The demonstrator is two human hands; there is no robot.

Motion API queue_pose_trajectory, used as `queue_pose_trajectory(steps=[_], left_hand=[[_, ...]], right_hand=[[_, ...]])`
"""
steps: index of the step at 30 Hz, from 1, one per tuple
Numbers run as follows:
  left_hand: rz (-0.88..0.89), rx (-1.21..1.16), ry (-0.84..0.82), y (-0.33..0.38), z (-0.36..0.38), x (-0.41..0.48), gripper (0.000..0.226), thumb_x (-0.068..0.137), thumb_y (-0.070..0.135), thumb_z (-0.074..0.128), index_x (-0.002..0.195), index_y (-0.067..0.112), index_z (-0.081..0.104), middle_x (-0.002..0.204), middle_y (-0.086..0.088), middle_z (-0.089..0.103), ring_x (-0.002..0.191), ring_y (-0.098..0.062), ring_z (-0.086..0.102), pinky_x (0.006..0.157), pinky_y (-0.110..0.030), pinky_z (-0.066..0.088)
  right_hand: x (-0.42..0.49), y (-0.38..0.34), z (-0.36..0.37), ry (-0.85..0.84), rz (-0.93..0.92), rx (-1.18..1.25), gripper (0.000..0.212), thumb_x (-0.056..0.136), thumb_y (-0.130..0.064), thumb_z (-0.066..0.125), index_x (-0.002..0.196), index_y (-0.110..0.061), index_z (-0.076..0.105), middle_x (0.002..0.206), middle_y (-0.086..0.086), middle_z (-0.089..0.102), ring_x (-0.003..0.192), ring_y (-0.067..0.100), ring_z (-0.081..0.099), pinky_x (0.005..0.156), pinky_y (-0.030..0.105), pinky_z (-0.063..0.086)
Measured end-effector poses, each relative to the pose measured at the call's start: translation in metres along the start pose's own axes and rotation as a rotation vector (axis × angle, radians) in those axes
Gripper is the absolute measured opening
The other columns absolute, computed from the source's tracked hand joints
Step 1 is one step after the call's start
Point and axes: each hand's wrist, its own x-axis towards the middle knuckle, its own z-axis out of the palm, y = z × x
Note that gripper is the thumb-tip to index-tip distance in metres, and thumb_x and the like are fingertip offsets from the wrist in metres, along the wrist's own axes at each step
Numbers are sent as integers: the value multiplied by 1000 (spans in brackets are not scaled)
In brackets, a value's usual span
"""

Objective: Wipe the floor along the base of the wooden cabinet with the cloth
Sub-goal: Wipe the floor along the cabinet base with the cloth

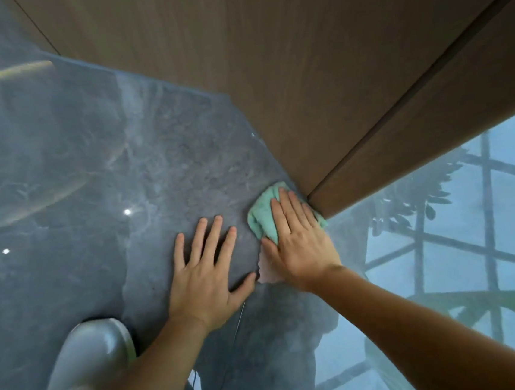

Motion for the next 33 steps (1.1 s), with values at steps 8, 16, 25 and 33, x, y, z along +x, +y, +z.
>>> queue_pose_trajectory(steps=[8,16,25,33], left_hand=[[-4,-12,92,-1,8,2,85,84,72,40,152,22,34,166,-7,31,156,-28,23,122,-62,19],[33,46,134,-2,14,0,82,90,69,31,149,13,40,162,-15,36,153,-34,28,120,-63,22],[-339,-166,-33,79,-13,6,82,85,43,63,148,-2,37,163,-26,26,152,-49,15,116,-74,13],[-424,-197,-73,141,14,18,97,84,57,53,154,-2,20,164,-35,8,149,-60,1,115,-77,2]], right_hand=[[111,-35,-20,32,12,51,76,100,-50,28,154,0,6,164,21,-3,153,33,-4,125,42,0],[96,-27,-17,109,-119,17,71,100,-48,33,153,-3,19,165,17,8,153,28,4,125,39,3],[-86,90,26,27,-197,-93,70,100,-49,28,154,-5,21,164,16,14,153,31,9,125,43,7],[-52,239,-3,258,599,119,69,100,-44,27,154,-4,15,165,16,7,153,32,5,125,45,7]])
